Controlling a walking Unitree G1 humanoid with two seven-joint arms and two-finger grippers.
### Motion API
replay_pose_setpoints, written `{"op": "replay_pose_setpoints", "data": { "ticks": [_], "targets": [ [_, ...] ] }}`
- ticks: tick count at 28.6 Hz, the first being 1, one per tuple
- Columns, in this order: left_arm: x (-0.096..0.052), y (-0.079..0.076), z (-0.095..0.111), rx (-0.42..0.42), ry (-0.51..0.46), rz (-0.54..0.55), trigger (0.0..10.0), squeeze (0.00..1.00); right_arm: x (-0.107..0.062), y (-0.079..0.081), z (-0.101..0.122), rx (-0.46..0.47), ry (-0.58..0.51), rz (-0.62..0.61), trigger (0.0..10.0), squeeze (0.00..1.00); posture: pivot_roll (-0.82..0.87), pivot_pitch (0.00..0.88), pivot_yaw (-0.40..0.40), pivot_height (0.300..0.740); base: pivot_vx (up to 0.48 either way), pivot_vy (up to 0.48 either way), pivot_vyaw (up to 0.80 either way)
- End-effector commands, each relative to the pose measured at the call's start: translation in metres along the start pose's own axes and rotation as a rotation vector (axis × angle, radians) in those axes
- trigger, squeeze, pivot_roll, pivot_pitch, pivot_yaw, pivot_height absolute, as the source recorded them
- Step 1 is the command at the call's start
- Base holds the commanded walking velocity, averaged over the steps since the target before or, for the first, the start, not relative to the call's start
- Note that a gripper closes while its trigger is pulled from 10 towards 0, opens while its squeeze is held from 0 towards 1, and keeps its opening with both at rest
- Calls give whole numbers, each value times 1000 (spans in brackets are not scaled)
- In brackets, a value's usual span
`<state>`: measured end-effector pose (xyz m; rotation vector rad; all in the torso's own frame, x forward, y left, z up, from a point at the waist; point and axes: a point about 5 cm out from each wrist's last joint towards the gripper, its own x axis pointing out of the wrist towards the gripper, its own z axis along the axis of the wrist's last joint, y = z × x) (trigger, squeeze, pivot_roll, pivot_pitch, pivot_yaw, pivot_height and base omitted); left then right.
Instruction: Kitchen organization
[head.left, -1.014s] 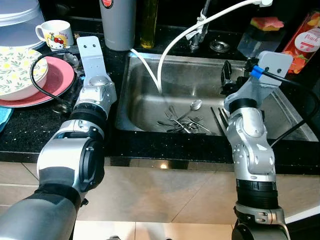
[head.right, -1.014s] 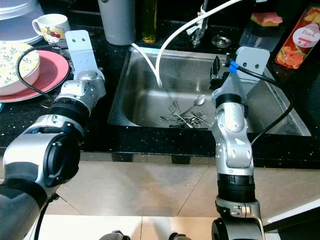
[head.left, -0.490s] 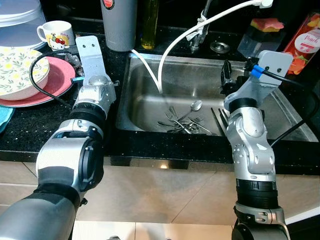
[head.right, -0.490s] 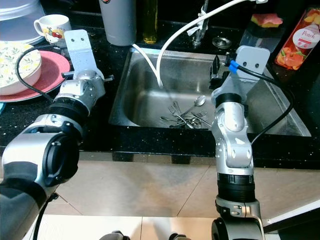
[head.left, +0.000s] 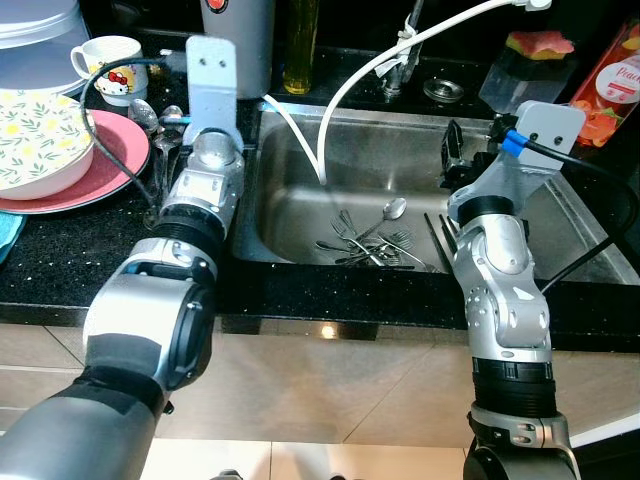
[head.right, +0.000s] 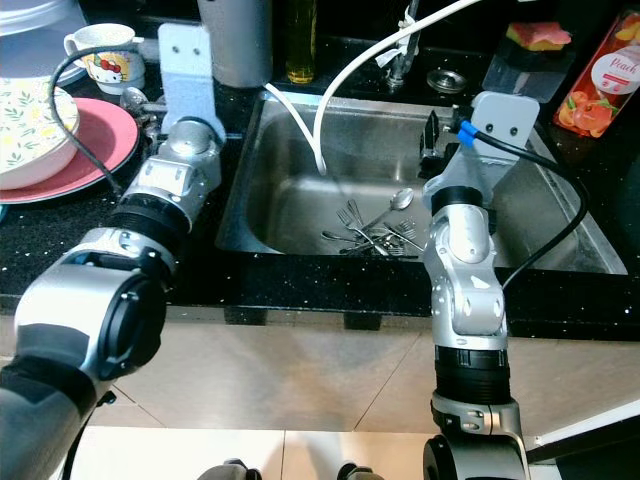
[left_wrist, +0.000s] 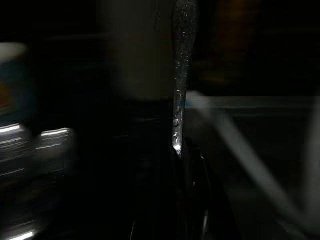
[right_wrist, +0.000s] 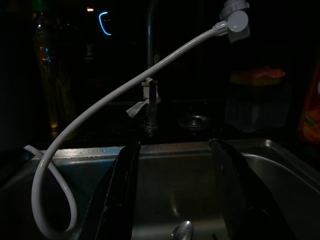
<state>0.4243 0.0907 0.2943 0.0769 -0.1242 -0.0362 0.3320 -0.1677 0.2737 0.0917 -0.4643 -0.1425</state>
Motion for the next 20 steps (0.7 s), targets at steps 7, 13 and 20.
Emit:
{"op": "replay_pose_setpoints", "data": {
  "ticks": [7, 13, 20],
  "targets": [
    [-23, -64, -4, 81, -99, -612, 10000, 0, 2, -4, 3, 1, -8, -17, 10000, 0, 177, 106, -54, 740, 0, 0, 0],
    [-33, -67, -13, 444, -257, -693, 10000, 137, -1, -4, 2, 1, -7, -18, 10000, 0, 180, 110, -48, 740, 0, 0, 0],
    [-36, -64, -16, 502, -254, -728, 10000, 1000, -1, -4, 1, 1, -4, -22, 10000, 0, 180, 114, -45, 740, 0, 0, 0]
  ]
}}
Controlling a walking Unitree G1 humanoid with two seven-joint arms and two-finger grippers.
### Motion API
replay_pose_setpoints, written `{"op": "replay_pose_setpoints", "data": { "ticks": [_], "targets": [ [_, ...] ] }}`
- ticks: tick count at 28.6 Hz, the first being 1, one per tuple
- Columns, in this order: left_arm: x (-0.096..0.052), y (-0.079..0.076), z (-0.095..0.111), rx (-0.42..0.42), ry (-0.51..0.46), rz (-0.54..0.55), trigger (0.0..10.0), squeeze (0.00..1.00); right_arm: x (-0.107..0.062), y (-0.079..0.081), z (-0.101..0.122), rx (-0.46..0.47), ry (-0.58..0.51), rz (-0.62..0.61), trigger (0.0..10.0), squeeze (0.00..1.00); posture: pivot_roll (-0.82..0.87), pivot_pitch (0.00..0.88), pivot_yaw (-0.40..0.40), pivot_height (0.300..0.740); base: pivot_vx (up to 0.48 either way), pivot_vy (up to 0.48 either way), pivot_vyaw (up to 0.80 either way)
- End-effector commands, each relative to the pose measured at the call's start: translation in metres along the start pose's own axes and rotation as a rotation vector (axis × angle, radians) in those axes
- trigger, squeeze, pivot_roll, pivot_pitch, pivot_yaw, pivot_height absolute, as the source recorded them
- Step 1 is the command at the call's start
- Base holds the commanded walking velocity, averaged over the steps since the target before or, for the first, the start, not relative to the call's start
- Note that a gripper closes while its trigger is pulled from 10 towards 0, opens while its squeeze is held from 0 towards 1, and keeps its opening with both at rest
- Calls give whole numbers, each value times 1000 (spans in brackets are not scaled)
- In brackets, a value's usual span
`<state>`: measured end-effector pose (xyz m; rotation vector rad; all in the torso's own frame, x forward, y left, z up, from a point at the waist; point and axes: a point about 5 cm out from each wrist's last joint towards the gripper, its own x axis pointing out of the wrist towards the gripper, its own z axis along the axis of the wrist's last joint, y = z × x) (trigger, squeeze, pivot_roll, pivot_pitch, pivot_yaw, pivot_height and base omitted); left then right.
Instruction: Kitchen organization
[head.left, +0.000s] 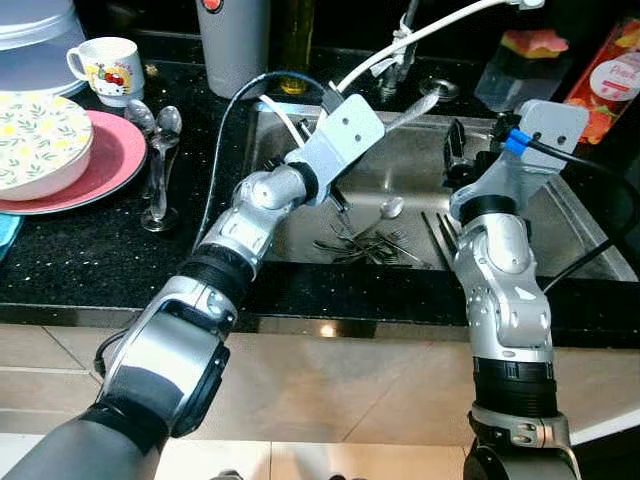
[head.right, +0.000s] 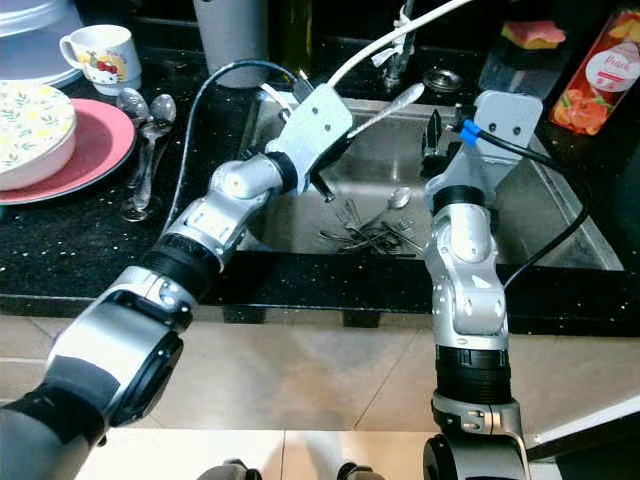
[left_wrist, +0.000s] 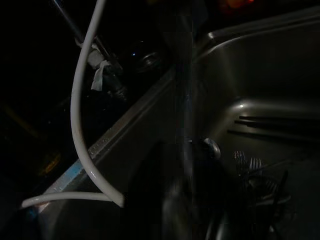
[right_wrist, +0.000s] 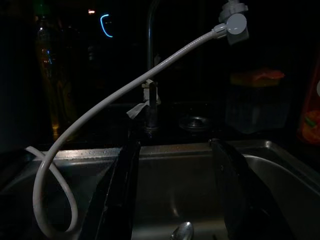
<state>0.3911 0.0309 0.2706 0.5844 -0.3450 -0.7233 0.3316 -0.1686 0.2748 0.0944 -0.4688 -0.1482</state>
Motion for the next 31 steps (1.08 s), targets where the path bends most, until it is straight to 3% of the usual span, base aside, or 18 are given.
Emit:
{"op": "replay_pose_setpoints", "data": {
  "ticks": [1, 5, 6, 10, 12, 15, 18, 21, 24, 31],
  "targets": [
    [-1, -4, 0, 31, -4, -25, 10000, 1000, -1, -3, 0, -1, 1, -16, 10000, 0, 180, 114, -45, 740, 0, 0, 0],
    [-1, 0, 14, 73, -107, 28, 10000, 1000, -1, -3, 0, 2, 1, -16, 10000, 0, 182, 112, -48, 740, 0, 0, 0],
    [-2, 1, 21, 85, -154, 56, 10000, 0, -1, -3, 0, 2, 0, -16, 10000, 0, 176, 112, -47, 740, 0, 0, 0],
    [-4, 8, 40, 83, -287, 145, 10000, 0, -1, -3, 0, 2, 1, -13, 10000, 0, 177, 112, -48, 740, 0, 0, 0],
    [-5, 4, 43, 73, -305, 125, 10000, 0, -1, -3, 0, 2, 1, -13, 10000, 0, 170, 107, -52, 740, 0, 0, 0],
    [-6, -16, 50, 50, -362, 18, 10000, 0, -1, -3, 1, 3, -2, -10, 10000, 0, 175, 109, -55, 740, 0, 0, 0],
    [-3, -25, 47, -93, -319, -20, 10000, 0, -1, -3, 0, 1, 0, -9, 10000, 0, 172, 103, -59, 740, 0, 0, 0],
    [-1, -24, 46, -166, -304, -8, 10000, 0, -2, -3, -1, -1, 3, -10, 10000, 0, 167, 105, -55, 740, 0, 0, 0],
    [0, -21, 46, -198, -297, 20, 10000, 0, -1, -3, -1, -1, 3, -10, 10000, 0, 169, 100, -59, 740, 0, 0, 0],
    [-2, -13, 44, -188, -268, 86, 10000, 0, -2, -2, -2, 2, 5, -8, 10000, 0, 170, 90, -59, 740, 0, 0, 0]
  ]
}}
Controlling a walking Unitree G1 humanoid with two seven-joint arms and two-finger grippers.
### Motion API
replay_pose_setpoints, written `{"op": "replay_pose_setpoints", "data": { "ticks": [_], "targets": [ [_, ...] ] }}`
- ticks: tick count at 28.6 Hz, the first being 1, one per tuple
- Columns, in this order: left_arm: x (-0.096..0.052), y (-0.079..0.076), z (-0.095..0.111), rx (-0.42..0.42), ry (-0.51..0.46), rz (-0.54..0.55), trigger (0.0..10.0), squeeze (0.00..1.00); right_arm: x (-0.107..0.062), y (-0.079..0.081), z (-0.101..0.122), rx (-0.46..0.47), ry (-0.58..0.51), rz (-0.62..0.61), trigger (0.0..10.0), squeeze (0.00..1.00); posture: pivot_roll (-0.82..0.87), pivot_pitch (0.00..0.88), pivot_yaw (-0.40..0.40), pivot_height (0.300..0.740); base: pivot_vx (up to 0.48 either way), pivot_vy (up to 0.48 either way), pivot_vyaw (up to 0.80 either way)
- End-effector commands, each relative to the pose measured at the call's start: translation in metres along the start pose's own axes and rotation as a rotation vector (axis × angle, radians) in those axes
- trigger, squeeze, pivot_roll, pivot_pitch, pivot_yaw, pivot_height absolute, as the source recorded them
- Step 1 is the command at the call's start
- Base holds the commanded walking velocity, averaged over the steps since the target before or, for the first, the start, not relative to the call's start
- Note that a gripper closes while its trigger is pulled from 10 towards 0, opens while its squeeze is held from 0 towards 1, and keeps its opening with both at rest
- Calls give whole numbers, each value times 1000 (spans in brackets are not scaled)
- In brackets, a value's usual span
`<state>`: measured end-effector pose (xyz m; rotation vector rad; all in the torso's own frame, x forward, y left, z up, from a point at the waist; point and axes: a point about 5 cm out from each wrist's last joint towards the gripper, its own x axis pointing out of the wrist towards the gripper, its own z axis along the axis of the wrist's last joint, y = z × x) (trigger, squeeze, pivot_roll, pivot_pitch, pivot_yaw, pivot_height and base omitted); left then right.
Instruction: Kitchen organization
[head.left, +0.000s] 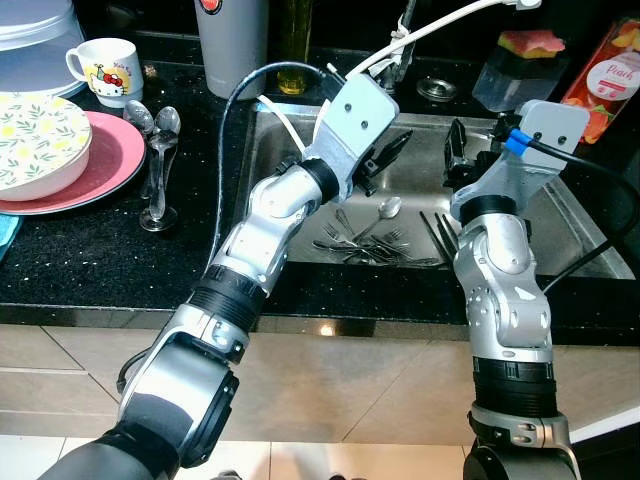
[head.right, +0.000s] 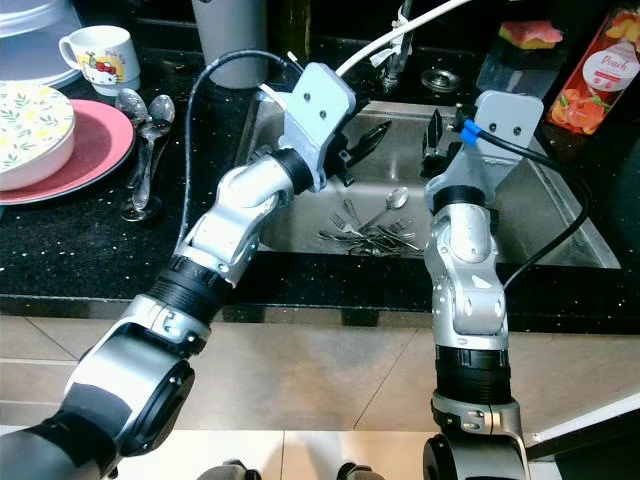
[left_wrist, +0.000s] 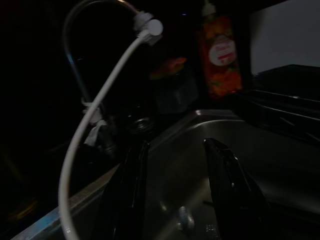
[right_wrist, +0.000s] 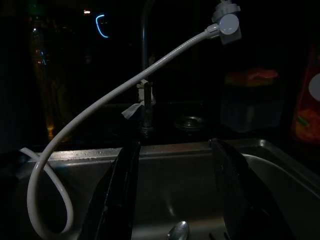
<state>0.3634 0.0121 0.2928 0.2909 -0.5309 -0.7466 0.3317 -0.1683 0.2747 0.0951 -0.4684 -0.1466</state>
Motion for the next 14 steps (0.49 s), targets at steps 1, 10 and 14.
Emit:
{"op": "replay_pose_setpoints", "data": {
  "ticks": [1, 10, 14],
  "targets": [
    [3, -2, 5, 6, -8, 4, 10000, 0, -2, -2, -2, 1, 5, -9, 10000, 0, 170, 90, -59, 740, 0, 0, 0],
    [2, 3, 1, 23, 28, 40, 10000, 0, -4, -2, -4, 1, 11, -11, 10000, 0, 168, 85, -51, 740, 0, 0, 0],
    [2, 3, 1, 33, 30, 42, 10000, 0, -5, -1, -5, 1, 15, -12, 10000, 0, 168, 89, -47, 740, 0, 0, 0]
  ]
}}
